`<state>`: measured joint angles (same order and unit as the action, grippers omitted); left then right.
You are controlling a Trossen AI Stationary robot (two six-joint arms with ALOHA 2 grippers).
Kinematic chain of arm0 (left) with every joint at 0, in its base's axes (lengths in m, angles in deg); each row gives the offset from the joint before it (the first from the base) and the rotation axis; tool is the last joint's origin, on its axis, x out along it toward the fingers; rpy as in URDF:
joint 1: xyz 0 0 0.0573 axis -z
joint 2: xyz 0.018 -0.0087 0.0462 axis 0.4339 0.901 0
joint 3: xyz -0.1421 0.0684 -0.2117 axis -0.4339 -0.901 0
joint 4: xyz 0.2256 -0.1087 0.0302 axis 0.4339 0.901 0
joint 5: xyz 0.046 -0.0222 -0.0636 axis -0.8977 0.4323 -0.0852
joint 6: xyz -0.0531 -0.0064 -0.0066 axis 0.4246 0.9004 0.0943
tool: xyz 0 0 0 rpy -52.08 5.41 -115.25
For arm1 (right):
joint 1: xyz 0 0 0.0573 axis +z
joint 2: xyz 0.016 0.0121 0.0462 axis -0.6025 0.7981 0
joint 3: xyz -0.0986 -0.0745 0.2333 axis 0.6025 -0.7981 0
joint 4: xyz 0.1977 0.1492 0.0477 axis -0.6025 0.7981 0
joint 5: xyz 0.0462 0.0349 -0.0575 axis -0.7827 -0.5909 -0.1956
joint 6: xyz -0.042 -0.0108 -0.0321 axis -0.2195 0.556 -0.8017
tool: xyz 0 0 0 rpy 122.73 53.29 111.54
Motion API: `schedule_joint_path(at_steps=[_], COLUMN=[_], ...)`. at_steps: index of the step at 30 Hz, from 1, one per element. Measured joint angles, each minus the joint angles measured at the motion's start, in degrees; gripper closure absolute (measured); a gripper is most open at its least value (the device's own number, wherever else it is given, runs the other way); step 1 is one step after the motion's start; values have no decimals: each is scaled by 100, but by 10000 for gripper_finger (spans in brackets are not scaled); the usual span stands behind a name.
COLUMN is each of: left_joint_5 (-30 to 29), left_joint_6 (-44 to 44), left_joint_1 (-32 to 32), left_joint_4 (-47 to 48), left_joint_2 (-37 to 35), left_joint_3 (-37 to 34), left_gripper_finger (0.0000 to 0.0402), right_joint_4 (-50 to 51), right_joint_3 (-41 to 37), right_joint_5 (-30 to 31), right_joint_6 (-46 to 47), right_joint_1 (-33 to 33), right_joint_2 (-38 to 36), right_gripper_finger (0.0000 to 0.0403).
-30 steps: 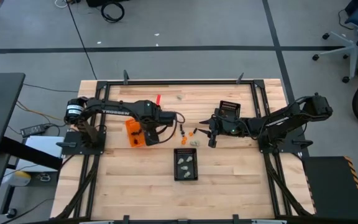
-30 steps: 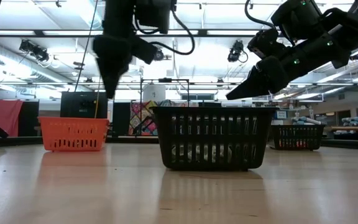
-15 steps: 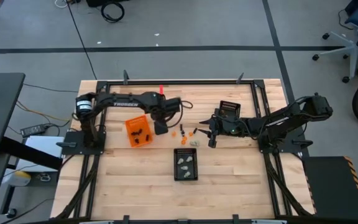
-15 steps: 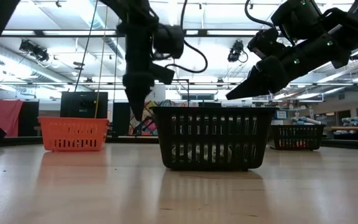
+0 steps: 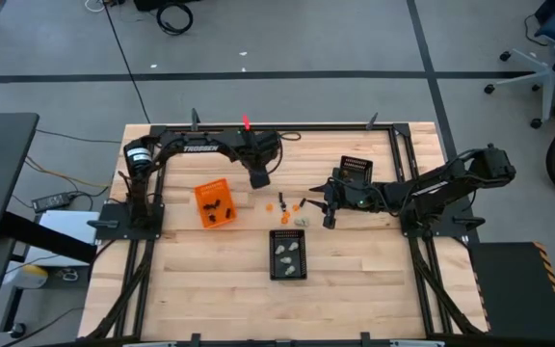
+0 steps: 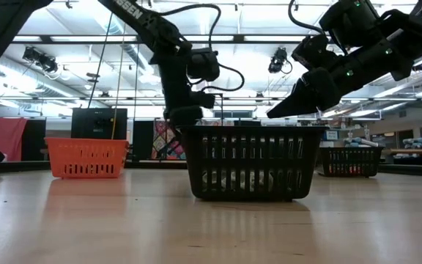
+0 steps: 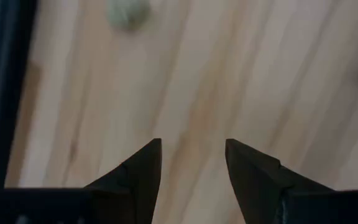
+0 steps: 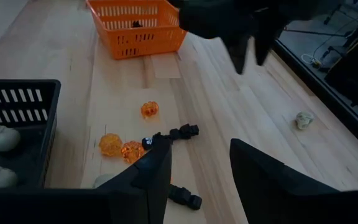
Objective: Sort Halloween decoration
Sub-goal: Put the white skull toy into the bottom black bin
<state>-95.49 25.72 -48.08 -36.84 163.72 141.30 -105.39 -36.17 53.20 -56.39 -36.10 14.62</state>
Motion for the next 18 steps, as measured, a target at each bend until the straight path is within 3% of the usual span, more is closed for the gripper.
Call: schedule_joint_path(at_steps=[13,18], left_joint_5=[58,920], left_joint_6=[-21,-8], left_joint_1=[-197,-590], left_joint_4=[-2723,-2687], left_joint_2=[517,677], left_joint_3=[7,9], left_gripper_finger=[216,216], right_joint_4=[11,11], right_joint_3=[0,0], right_joint_5=[1,-14], right_joint_6=[-12,-12], right_joint_1=[0,4], right_joint_2=[0,0], right_gripper_finger=[236,236])
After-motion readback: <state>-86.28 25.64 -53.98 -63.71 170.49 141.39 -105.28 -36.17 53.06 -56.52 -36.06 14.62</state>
